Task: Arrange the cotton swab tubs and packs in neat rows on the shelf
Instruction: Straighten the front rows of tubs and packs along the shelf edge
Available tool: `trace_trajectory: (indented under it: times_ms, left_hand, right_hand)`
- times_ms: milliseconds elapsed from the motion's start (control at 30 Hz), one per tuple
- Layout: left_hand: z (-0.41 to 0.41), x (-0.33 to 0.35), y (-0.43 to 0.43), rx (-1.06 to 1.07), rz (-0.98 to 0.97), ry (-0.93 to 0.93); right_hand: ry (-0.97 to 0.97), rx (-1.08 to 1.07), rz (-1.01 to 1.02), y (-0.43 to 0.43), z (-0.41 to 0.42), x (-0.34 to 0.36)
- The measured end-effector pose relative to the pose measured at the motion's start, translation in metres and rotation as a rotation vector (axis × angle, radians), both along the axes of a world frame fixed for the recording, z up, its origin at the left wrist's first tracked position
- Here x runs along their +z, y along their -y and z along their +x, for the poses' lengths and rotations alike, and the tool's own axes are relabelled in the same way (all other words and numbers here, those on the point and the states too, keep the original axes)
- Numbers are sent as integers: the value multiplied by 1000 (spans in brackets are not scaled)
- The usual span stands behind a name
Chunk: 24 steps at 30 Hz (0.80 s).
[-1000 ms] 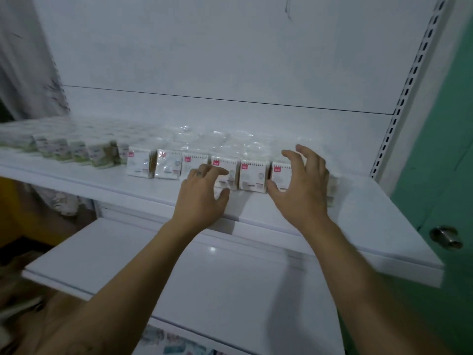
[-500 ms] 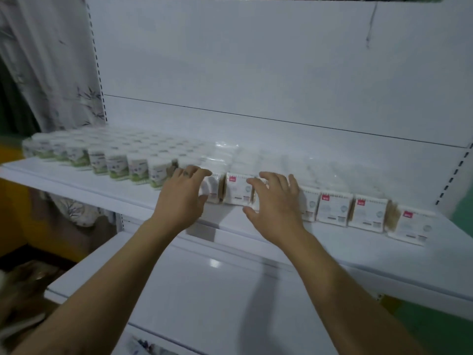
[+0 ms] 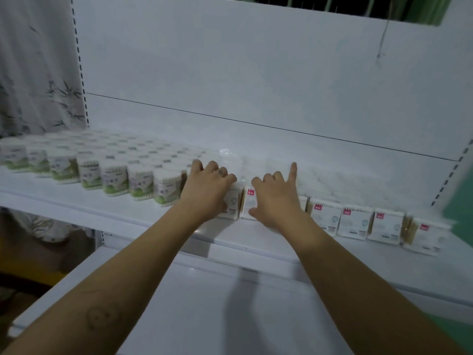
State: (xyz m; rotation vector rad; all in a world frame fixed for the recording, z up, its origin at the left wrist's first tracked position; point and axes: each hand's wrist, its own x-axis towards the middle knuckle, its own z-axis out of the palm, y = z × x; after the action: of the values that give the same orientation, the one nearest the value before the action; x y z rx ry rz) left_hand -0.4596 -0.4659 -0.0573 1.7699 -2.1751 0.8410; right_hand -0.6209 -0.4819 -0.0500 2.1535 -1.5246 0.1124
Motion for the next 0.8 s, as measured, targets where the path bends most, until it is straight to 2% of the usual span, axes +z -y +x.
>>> trace_trajectory:
  times_ms: [167, 533, 700, 800]
  left_hand:
    - [2, -6, 6, -13, -2, -13]
    - [-3, -9, 7, -3, 12, -68]
    - [-6, -4, -1, 42, 8, -126]
    - [-15, -6, -5, -15, -27, -142]
  right_hand:
    - [-56, -31, -26, 0, 9, -1]
    - [-50, -24, -73, 1, 9, -3]
    - [109, 13, -118, -6, -20, 16]
    - [215, -30, -126, -13, -61, 28]
